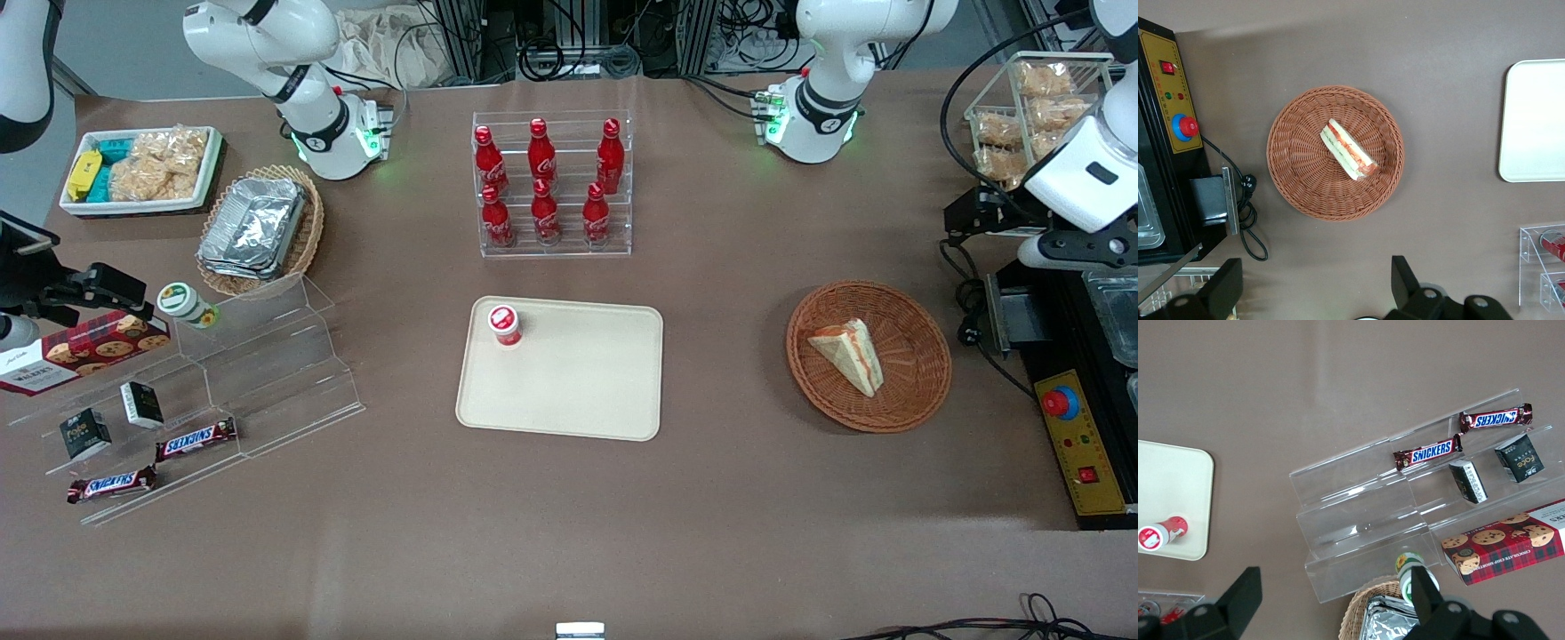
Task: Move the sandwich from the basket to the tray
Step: 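Move the left gripper down over the sandwich in the wicker basket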
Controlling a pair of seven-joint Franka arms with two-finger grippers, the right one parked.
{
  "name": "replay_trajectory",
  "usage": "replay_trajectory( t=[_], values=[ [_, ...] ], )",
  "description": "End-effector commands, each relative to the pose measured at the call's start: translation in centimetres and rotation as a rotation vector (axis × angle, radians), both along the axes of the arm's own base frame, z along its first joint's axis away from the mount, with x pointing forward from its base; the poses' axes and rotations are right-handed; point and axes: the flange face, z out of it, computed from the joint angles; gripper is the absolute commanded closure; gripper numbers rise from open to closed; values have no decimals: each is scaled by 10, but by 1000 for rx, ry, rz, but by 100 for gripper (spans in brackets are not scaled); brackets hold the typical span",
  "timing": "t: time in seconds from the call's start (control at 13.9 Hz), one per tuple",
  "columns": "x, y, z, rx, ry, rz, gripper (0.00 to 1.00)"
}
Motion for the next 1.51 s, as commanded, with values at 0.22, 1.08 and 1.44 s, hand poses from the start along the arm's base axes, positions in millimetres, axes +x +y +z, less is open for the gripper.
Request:
replay_trajectory(
  t=[0.22,1.08,1.44],
  values=[
    [0,4,2,-10,-15,8,0],
    [49,15,-113,11,130,363,0],
    [57,39,-222,1,148,585,0]
  ],
)
